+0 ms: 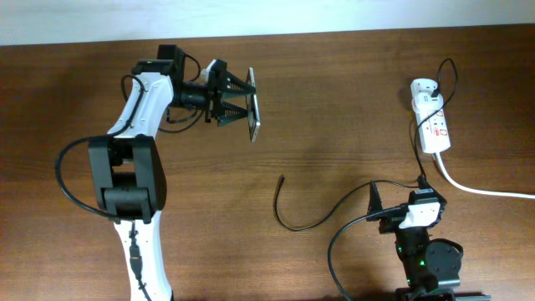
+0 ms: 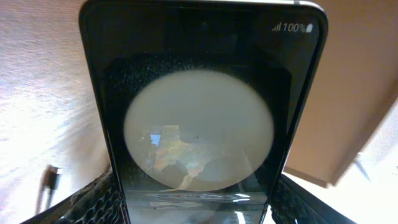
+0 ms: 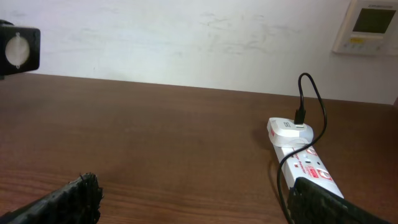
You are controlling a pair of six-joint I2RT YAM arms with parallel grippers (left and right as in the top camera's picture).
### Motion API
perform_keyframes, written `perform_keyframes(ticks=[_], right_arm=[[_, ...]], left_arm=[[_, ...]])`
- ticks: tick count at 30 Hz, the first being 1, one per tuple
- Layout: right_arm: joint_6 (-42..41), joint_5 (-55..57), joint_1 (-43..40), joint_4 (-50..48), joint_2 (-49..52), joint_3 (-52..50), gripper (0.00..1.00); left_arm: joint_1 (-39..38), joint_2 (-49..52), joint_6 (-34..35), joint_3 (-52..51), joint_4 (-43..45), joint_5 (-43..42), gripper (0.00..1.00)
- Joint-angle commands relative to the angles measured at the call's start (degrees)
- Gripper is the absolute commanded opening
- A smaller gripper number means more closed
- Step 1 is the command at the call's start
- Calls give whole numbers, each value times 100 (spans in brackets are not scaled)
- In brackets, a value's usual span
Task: Plug charger to phone and switch on socket
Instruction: 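Lift the phone and tilt it upright with the left gripper, then carry the upright phone toward the table center with the left gripper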
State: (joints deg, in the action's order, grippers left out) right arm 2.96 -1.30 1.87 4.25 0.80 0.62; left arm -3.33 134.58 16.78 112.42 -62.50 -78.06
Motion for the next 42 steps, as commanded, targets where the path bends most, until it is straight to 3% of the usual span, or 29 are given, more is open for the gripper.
perform_keyframes(ticks=[1,9,21,42], right_arm=[[-46,50,37,28,-33,-31,99],[-46,50,37,28,-33,-31,99],[-46,50,37,28,-33,-31,99],[-46,50,37,28,-33,-31,99]], left_arm=[[109,42,293,170,7,-951,0],[127,42,2109,170,4,-986,0],[170,42,3346,170,2,-1213,0],[168,42,3392,170,9,-1213,0]])
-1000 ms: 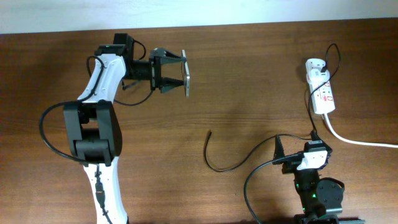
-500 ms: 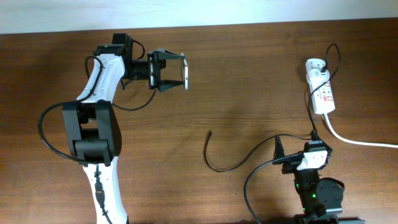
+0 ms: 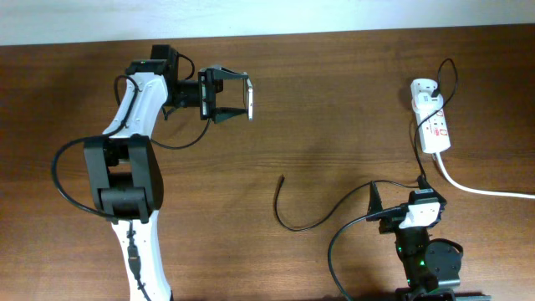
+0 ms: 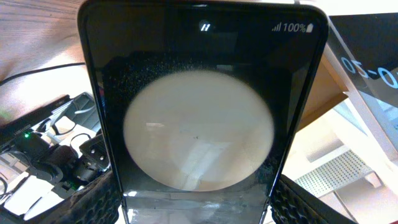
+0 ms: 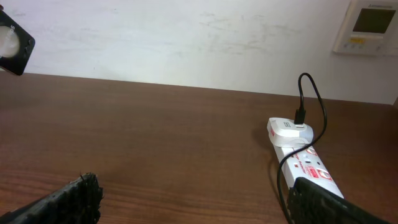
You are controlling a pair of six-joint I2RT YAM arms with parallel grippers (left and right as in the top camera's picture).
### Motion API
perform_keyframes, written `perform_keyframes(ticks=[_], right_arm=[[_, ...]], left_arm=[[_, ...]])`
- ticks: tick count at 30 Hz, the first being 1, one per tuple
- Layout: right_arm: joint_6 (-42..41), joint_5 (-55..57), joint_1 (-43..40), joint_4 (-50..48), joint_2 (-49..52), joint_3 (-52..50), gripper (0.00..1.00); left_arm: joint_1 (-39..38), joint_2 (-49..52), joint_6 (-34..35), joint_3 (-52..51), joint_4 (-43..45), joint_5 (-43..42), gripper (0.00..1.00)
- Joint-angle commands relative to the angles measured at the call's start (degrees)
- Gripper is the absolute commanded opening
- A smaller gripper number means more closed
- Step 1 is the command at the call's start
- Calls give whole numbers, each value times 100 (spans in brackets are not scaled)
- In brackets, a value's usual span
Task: Plug charger to phone and switch on socket
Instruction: 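Carry the upright phone toward the table center with the left gripper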
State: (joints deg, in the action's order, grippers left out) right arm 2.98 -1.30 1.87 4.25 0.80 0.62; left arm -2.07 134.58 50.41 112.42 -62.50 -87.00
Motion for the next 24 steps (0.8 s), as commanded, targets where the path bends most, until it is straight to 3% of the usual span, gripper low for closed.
perform_keyframes(ticks=[1,24], right_arm=[[-48,50,37,28,-33,-31,99],[-48,50,37,28,-33,-31,99]], left_arm=[[42,42,28,170,11,-319,0],[42,42,-122,170,11,-319,0]])
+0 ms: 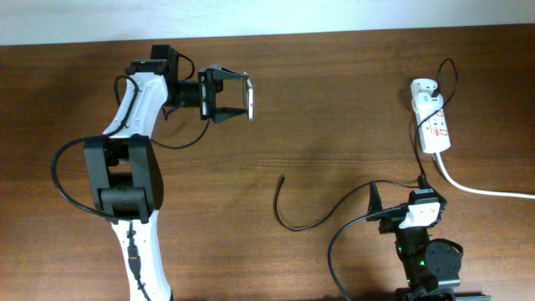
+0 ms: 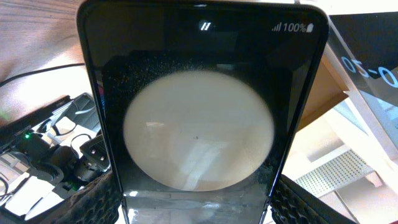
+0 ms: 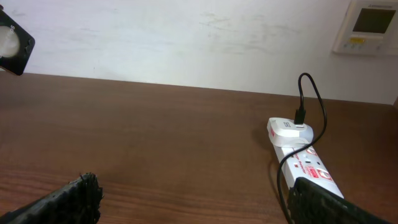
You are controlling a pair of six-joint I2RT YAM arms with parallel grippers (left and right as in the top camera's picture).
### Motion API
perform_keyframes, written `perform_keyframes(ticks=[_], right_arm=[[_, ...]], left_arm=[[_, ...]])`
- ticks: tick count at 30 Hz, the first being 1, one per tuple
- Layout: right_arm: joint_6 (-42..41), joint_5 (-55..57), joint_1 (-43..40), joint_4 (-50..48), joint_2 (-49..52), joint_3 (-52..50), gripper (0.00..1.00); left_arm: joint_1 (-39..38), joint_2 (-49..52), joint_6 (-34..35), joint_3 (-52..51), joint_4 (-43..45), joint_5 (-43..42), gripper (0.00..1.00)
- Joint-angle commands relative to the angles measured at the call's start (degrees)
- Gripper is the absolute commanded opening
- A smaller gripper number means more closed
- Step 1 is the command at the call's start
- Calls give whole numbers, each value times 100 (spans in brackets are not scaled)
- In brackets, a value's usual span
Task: Plug charger to phone and switch on socket
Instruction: 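Carry the upright phone toward the table center with the left gripper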
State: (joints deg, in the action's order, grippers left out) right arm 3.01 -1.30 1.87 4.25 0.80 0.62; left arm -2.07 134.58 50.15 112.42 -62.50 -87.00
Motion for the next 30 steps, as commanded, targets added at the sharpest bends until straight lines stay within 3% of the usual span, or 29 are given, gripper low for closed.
perform_keyframes(ticks=[1,13,18,30], right_arm=[[-50,50,37,28,-33,-31,99],[-50,50,37,28,-33,-31,99],[-50,50,37,28,-33,-31,99],[-50,50,37,28,-33,-31,99]], left_arm=[[42,42,-96,170,11,-319,0],[42,42,-997,170,11,-125,0],[42,42,-997,170,280,787,0],[352,42,-994,170,916,776,0]])
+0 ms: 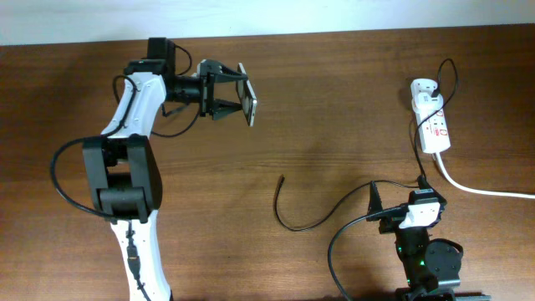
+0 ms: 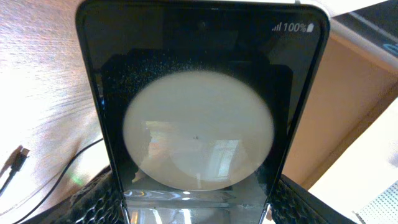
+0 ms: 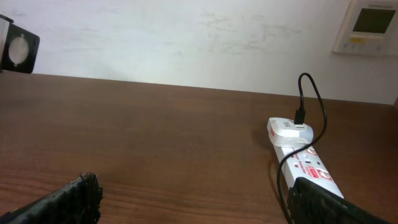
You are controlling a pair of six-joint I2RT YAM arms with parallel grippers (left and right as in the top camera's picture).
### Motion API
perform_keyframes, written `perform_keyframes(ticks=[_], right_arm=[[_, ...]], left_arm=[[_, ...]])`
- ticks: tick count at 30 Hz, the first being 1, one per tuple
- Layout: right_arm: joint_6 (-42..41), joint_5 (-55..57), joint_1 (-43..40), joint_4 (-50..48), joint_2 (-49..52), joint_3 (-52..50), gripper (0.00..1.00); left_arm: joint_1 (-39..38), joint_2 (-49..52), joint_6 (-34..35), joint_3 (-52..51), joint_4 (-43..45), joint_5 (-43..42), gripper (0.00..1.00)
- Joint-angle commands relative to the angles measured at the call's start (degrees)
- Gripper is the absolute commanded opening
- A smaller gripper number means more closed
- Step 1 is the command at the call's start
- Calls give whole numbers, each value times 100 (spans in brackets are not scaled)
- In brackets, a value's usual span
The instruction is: Plug charger to phone and switch on socket
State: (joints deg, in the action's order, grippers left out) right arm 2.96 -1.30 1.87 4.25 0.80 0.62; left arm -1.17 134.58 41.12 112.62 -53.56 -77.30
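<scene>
The black phone fills the left wrist view, its screen showing a pale disc and 100% battery. My left gripper is shut on the phone and holds it in the air over the far left of the table, tilted. The phone also shows small at the far left of the right wrist view. The charger cable lies curled on the table, its free plug pointing away from me. The cable runs to a white adapter in the white power strip. My right gripper stands open and empty near the front edge.
The power strip's white lead runs off the right edge. My right arm's base sits at the front right, with the cable passing next to it. A pale wall rises behind the table's far edge.
My left wrist has turned with the phone still in its grip. The phone now sits tilted, and the left wrist view shows the table and cable plug instead of the room. The right arm is unchanged.
At first my left gripper held the phone over the far left of the table, with tabletop behind it. At the two later moments the wrist had turned and room clutter showed behind the phone. Now tabletop shows again. Cable, strip and right arm stayed put.
</scene>
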Motion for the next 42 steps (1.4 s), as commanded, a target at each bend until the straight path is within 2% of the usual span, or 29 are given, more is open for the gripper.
perform_keyframes(ticks=[1,9,12,17,19,23,27,30,33,36,39,42], right_arm=[[-46,50,37,28,-33,-31,99],[-46,48,37,28,-33,-31,99],[-46,50,37,28,-33,-31,99],[-63,-15,37,20,-33,-31,99],[-584,-17,37,11,-33,-31,99],[-1856,-289,37,13,-33,-17,99],[-2041,-470,37,656,173,455,99],[-1934,-540,37,1290,962,1322,99],[-1825,-957,37,1447,2288,2247,99],[-1821,-1753,37,1810,4291,3550,99],[-1781,-2750,37,1843,5877,4666,99],[-1784,-3248,37,1797,6520,5007,99]], left_arm=[[313,42,-94,151,37,-195,0],[402,42,-15,151,387,-387,0],[411,39,411,151,876,-387,0],[411,39,1700,151,2168,-210,0],[411,39,2055,151,2577,-214,0],[411,39,2116,151,2614,-216,0],[404,39,2111,151,2614,-214,0],[407,39,2094,151,2616,-210,0],[382,39,2096,151,2704,-214,0],[354,39,2096,151,2702,-214,0],[278,39,2096,151,2704,-186,0],[192,39,2098,151,2704,-168,0]])
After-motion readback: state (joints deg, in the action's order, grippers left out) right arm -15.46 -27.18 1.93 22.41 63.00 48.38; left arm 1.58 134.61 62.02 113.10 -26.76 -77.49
